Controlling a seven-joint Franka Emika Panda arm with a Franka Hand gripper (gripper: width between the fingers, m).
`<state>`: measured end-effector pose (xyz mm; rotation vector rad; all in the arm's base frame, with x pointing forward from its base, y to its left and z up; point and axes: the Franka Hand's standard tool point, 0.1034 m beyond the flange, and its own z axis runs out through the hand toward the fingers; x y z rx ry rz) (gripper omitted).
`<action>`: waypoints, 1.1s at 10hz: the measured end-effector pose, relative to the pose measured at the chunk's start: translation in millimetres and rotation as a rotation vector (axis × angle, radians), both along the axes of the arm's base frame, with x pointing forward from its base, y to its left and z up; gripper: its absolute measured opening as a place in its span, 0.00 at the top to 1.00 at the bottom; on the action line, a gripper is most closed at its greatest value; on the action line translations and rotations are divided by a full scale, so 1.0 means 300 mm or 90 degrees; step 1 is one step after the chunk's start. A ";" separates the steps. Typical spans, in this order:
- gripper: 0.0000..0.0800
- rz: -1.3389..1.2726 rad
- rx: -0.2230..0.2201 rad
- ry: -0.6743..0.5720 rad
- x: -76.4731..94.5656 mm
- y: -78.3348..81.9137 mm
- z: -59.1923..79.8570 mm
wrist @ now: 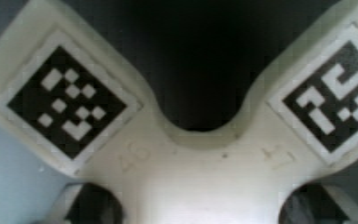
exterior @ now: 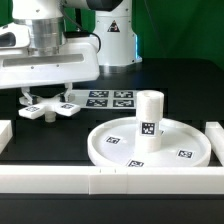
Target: Assemble round table
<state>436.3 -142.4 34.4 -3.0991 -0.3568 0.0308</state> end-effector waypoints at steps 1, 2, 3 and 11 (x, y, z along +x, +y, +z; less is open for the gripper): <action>0.45 0.013 0.006 0.000 0.028 0.056 0.053; 0.45 0.017 0.011 -0.001 0.057 0.120 0.109; 0.45 0.015 0.014 0.000 0.078 0.174 0.153; 0.45 -0.090 0.003 -0.003 0.310 0.583 0.409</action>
Offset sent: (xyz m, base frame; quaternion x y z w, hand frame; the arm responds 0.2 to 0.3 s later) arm 0.0272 0.0661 0.0680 0.0151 -0.0289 0.0518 0.9981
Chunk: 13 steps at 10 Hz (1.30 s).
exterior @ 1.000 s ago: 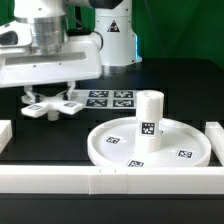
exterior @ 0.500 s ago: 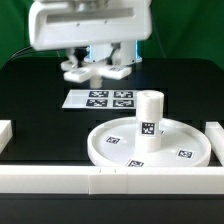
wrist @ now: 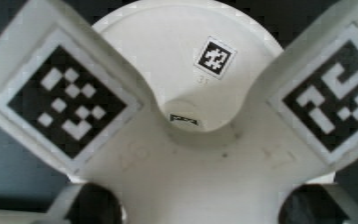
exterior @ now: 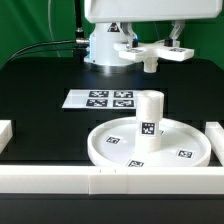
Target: Assemble round table
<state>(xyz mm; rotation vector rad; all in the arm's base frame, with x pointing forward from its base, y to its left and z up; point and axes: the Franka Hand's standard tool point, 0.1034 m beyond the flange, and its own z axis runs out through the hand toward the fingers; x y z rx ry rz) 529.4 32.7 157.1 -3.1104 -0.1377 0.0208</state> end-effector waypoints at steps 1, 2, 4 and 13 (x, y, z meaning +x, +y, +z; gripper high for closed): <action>0.45 0.001 0.000 0.001 -0.001 0.002 -0.002; 0.45 0.023 -0.001 -0.012 0.006 -0.003 -0.011; 0.45 0.085 0.000 -0.015 0.032 -0.006 -0.043; 0.45 0.129 0.000 -0.027 0.083 -0.016 -0.101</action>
Offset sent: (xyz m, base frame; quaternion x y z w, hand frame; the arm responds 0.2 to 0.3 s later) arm 0.0444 0.0051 -0.0019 0.0048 0.0074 -0.1379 0.9904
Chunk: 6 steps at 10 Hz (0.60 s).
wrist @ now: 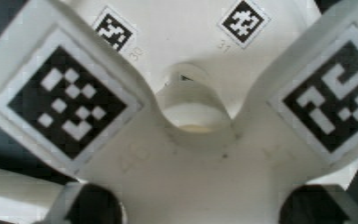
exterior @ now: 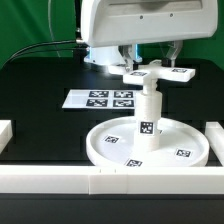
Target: Assemble round table
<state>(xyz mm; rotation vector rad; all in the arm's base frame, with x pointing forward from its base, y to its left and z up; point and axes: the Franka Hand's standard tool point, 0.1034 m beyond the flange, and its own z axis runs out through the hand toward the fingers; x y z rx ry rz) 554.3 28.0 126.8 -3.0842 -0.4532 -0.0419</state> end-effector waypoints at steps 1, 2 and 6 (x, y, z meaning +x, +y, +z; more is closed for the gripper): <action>0.45 0.000 0.000 0.000 0.001 0.000 -0.002; 0.45 0.000 0.000 0.002 0.000 0.001 -0.006; 0.45 0.009 0.000 0.010 -0.002 0.005 -0.041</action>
Offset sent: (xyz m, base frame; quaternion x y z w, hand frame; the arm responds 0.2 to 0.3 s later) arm 0.0050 -0.0003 -0.0025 -0.0036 0.0012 -0.0152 0.9999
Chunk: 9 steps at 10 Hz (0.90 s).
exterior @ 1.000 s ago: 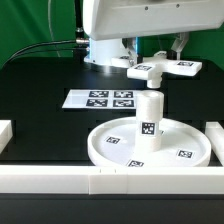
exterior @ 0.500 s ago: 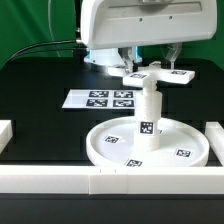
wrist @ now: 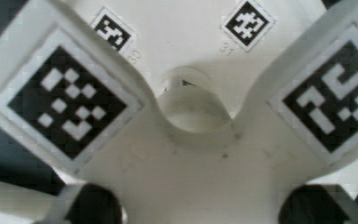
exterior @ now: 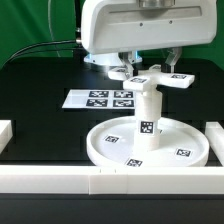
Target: Assemble round table
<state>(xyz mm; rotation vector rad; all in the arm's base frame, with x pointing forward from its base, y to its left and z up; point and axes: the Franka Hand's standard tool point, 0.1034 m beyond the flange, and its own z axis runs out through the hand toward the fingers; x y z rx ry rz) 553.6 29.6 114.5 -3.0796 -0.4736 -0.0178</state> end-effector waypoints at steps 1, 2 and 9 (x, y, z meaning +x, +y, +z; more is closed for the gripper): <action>0.45 0.003 0.000 0.005 -0.004 -0.001 -0.016; 0.45 0.003 0.000 0.005 -0.004 -0.001 -0.019; 0.45 0.007 0.000 0.002 -0.001 -0.002 -0.020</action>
Offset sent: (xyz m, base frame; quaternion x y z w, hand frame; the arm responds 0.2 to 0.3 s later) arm -0.0021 0.0024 -0.0172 0.0277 0.0001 -0.0145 0.9995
